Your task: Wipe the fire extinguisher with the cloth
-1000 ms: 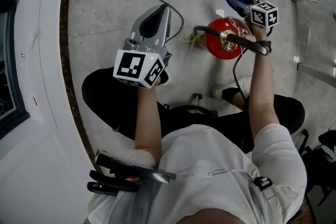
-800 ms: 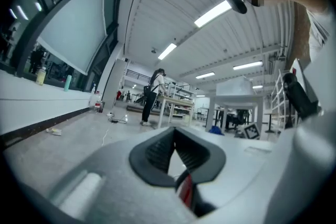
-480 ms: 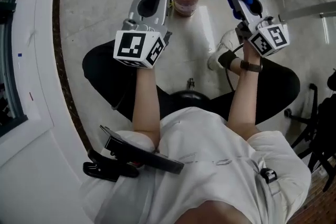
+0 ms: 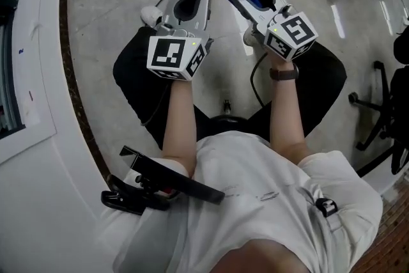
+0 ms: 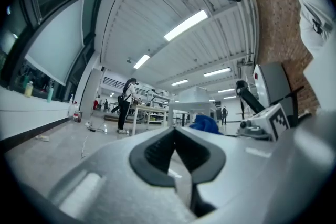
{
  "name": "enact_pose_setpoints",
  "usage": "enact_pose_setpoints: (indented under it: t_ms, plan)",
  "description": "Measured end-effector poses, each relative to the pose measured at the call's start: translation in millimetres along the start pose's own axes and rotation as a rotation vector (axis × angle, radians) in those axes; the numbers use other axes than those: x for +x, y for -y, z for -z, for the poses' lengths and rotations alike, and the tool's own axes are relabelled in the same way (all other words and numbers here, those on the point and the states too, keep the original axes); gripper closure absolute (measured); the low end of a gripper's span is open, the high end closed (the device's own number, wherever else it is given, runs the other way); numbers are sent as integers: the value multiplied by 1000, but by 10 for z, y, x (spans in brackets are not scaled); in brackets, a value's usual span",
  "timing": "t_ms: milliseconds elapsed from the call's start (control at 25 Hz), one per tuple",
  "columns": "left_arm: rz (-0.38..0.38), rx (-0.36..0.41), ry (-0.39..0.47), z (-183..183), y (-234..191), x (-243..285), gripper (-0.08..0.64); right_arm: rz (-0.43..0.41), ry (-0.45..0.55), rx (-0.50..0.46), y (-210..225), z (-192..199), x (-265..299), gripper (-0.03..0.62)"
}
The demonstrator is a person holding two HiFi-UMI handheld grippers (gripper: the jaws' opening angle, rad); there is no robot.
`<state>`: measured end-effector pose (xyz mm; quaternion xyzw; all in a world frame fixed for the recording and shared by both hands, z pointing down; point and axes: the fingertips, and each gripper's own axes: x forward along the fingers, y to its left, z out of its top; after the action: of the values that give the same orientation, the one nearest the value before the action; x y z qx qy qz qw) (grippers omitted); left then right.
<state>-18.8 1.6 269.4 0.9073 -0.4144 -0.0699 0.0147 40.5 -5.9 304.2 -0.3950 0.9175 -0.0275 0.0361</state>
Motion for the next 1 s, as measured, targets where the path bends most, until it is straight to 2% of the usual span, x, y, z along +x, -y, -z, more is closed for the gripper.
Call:
enact_pose_setpoints:
  t_ms: [120, 240, 320, 440, 560, 760, 1000]
  plan:
    - [-53, 0, 5, 2, 216, -461, 560, -22, -30, -4, -484, 91, -243, 452]
    - [-69, 29, 0, -61, 451, -802, 560, -67, -115, -80, -947, 194, -446, 456]
    - [-96, 43, 2, -142, 540, -960, 560, -74, -87, -92, -1149, 115, -568, 456]
    - [-148, 40, 26, -291, 616, -1214, 560, 1, -21, -62, -1243, -22, -784, 456]
    - [-184, 42, 36, -370, 682, -1445, 560, 63, -20, -82, -1336, -120, -919, 459]
    - [-185, 16, 21, -216, 984, -1783, 560, 83, -72, -68, -1567, 87, -1284, 459]
    - [-186, 24, 20, -292, 1282, -2097, 560, 66, -65, -63, -1863, 21, -1584, 459]
